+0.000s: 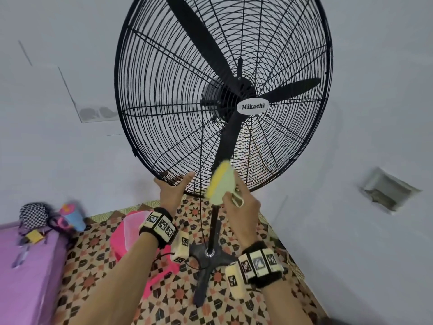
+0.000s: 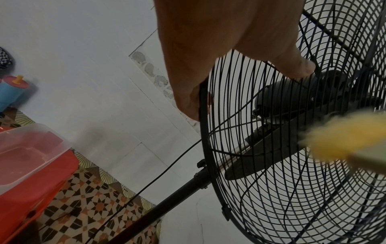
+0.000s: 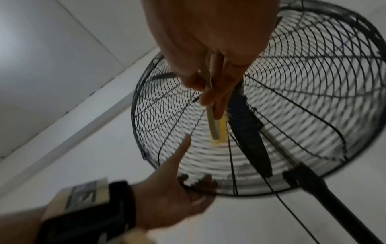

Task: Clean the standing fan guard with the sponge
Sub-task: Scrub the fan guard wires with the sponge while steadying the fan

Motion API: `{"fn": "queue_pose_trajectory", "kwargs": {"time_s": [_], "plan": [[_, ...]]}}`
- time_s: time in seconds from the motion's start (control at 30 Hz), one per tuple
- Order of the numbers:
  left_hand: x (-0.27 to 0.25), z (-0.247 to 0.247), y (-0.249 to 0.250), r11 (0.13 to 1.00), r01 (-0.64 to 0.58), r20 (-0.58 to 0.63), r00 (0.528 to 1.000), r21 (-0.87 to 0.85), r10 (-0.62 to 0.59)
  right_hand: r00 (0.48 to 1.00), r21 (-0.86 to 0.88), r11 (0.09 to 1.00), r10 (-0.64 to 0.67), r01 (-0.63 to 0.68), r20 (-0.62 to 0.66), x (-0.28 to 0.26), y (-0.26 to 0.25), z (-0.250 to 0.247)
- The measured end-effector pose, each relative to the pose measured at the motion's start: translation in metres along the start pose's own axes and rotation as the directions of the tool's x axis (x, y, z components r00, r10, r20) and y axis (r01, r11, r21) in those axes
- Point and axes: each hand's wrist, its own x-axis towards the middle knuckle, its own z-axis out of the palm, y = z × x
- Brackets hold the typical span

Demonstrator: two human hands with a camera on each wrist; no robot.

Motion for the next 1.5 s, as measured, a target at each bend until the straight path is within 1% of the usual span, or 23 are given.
{"fn": "queue_pose_trajectory", "kwargs": {"time_s": [0.07, 0.13, 0.2, 0.23, 0.3, 0.33, 0.37, 0.43, 0.5, 0.57, 0.63, 0.77, 0.8, 0.93, 0.97, 1.03, 1.13, 1.2, 1.23, 1.33, 1.37, 1.43, 1.5], "plan": [[0.0, 0.001, -0.001, 1.0, 0.015, 0.005, 1.0, 0.007, -0.015, 0.993, 0.036, 0.998, -0.043, 0.047, -0.112, 0.014, -0.004, -0.001], [-0.002, 0.0, 0.001, 1.0, -0.001, 0.003, 1.0, 0.004, 0.001, 0.989, 0.005, 0.998, -0.069, 0.07, -0.132, 0.019, -0.003, 0.004], [-0.002, -0.001, 0.001, 1.0, -0.001, 0.02, 1.0, 0.011, 0.001, 0.995, -0.088, 0.994, -0.07, 0.064, -0.077, 0.002, 0.005, 0.016], [0.001, -0.002, -0.001, 1.0, 0.017, 0.034, 0.999, 0.012, -0.017, 0.997, -0.145, 0.987, -0.073, 0.069, -0.026, -0.011, 0.017, 0.024], [0.012, -0.004, -0.009, 0.998, 0.062, 0.052, 0.997, 0.003, -0.062, 0.996, -0.213, 0.977, -0.005, 0.025, 0.093, -0.041, 0.04, 0.032], [0.017, -0.005, -0.012, 0.997, 0.076, 0.056, 0.996, 0.007, -0.076, 0.992, -0.23, 0.973, 0.025, 0.004, 0.122, -0.05, 0.045, 0.031], [0.016, -0.005, -0.012, 0.997, 0.076, 0.057, 0.995, 0.01, -0.077, 0.992, -0.212, 0.977, 0.04, -0.015, 0.116, -0.053, 0.043, 0.029], [0.009, -0.005, -0.006, 0.998, 0.066, 0.055, 0.996, 0.011, -0.067, 0.999, -0.115, 0.993, 0.031, -0.026, 0.043, -0.044, 0.024, 0.021], [0.007, -0.005, -0.004, 0.999, 0.052, 0.068, 0.996, 0.007, -0.053, 0.999, -0.031, 1.0, -0.006, 0.005, -0.045, -0.029, 0.005, 0.016], [0.005, -0.004, -0.003, 0.998, 0.06, 0.081, 0.995, 0.003, -0.06, 0.995, -0.058, 0.998, -0.041, 0.036, -0.096, -0.018, 0.002, 0.019], [0.004, -0.005, -0.002, 0.998, 0.07, 0.081, 0.994, 0.01, -0.07, 0.997, -0.131, 0.99, -0.052, 0.043, -0.061, -0.024, 0.008, 0.03], [0.004, -0.006, 0.0, 0.997, 0.072, 0.078, 0.994, 0.022, -0.073, 0.996, -0.251, 0.965, -0.07, 0.079, 0.047, -0.056, 0.038, 0.04], [0.004, -0.006, 0.0, 0.997, 0.073, 0.083, 0.994, 0.023, -0.075, 0.997, -0.239, 0.968, -0.071, 0.076, 0.026, -0.059, 0.038, 0.039], [0.004, -0.006, -0.001, 0.997, 0.071, 0.089, 0.993, 0.04, -0.074, 0.98, -0.107, 0.988, -0.124, 0.109, -0.153, -0.038, 0.014, 0.034], [0.003, -0.006, -0.001, 0.996, 0.069, 0.087, 0.993, 0.047, -0.073, 0.975, -0.113, 0.986, -0.14, 0.121, -0.174, -0.032, 0.013, 0.036], [0.004, -0.007, -0.002, 0.997, 0.061, 0.091, 0.994, 0.049, -0.065, 0.977, -0.149, 0.982, -0.137, 0.112, -0.166, -0.029, 0.02, 0.045], [0.005, -0.009, -0.002, 0.998, 0.051, 0.089, 0.994, 0.048, -0.055, 0.995, -0.2, 0.978, -0.081, 0.067, -0.061, -0.053, 0.048, 0.057], [0.008, -0.011, -0.003, 0.998, 0.048, 0.091, 0.995, 0.043, -0.051, 1.0, -0.166, 0.986, -0.027, 0.025, -0.009, -0.067, 0.059, 0.059], [0.009, -0.011, -0.003, 0.998, 0.051, 0.1, 0.993, 0.047, -0.056, 1.0, -0.117, 0.993, 0.01, -0.011, -0.006, -0.07, 0.063, 0.06], [0.007, -0.009, -0.002, 0.996, 0.049, 0.102, 0.993, 0.075, -0.057, 0.991, -0.009, 0.993, 0.12, -0.12, -0.062, -0.067, 0.059, 0.063], [0.004, -0.008, -0.001, 0.996, 0.043, 0.092, 0.994, 0.082, -0.05, 0.985, 0.041, 0.987, 0.158, -0.156, -0.069, -0.066, 0.055, 0.065], [0.0, -0.006, 0.0, 0.997, 0.023, 0.081, 0.996, 0.079, -0.03, 0.953, 0.172, 0.941, 0.301, -0.29, -0.038, -0.066, 0.053, 0.068], [-0.002, -0.006, 0.0, 0.997, 0.012, 0.07, 0.997, 0.072, -0.017, 0.898, 0.265, 0.863, 0.439, -0.43, 0.028, -0.064, 0.061, 0.073]]}}
